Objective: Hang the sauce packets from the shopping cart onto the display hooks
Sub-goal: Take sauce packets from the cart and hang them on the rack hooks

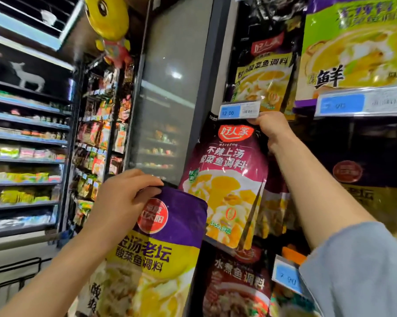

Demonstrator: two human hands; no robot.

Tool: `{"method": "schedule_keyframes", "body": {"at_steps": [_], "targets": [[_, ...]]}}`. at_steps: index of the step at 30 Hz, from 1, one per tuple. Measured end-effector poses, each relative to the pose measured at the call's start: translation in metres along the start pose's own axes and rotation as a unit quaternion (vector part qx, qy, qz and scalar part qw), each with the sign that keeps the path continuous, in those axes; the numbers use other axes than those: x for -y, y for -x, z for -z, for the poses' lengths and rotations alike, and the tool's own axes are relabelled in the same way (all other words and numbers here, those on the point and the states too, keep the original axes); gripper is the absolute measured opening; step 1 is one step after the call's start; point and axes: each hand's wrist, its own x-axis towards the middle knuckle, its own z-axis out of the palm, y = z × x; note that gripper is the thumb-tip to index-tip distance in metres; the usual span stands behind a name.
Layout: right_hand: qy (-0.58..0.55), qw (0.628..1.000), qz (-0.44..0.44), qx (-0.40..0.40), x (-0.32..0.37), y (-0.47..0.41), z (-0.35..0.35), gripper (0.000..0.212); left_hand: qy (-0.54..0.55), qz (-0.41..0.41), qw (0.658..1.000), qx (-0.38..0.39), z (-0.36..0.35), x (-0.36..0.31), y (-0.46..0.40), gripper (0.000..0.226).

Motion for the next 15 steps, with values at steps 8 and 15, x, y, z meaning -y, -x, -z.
{"method": "schedule_keyframes", "body": {"at_steps": [8,15], "targets": [[-0.011,0.996,-0.087,0.008,-0.006,-0.014,0.005,0.023,0.004,0.011,1.000,0.007,-0.012,-0.001,0.004,0.024],[0.044,0.991,-0.129,-0.017,-0.022,-0.033,0.015,0.043,0.007,0.004,1.000,-0.010,-0.011,-0.007,0.002,0.012]]}}
